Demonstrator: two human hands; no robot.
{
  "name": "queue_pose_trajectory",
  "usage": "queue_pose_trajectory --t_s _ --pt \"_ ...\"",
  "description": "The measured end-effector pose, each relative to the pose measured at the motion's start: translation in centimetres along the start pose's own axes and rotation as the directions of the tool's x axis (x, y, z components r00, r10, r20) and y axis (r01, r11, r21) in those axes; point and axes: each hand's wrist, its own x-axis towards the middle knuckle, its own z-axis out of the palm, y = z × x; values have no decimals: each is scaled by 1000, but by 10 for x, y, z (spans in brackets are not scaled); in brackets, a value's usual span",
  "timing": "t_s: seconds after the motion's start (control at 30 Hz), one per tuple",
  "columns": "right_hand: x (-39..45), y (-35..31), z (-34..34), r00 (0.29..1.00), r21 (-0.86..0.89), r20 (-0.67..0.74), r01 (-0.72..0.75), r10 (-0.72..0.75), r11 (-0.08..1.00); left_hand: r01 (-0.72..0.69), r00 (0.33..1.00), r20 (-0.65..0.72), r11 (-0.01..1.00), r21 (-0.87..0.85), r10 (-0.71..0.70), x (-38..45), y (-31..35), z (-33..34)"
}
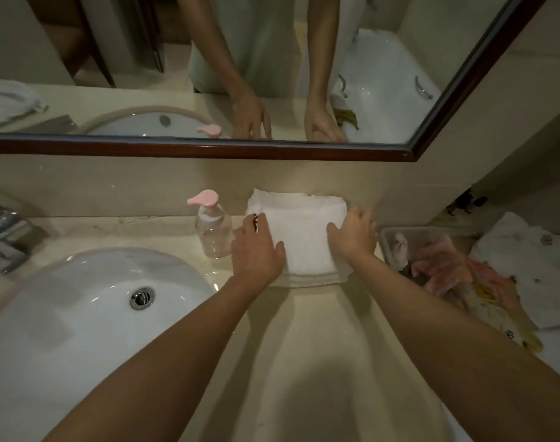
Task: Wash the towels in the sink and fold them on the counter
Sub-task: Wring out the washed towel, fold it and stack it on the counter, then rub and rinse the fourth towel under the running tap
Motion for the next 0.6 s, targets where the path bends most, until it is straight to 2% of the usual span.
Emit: queue_pose_trajectory --t_s 0.07,0.13,0.2,0.37,0.6 --pt "-15 -9 -6 995 -60 -71 68 -73 996 -46 999 23 998 -38 47 -9 -2 -9" --pt "-32 -18 -7 995 33 -60 82 -80 996 -83 995 55 992 -93 88 -21 -12 -19" --pt "-55 -31 -4 996 149 49 62 -70 987 -89 990 94 986 -144 103 -37 -31 -33" --pt "-139 -74 28 958 161 249 100 -139 982 -30 996 80 982 -187 46 -87 -111 -74" --pt "-259 -172 94 835 182 457 249 -306 951 163 985 85 970 -183 -149 -158 -259 -131"
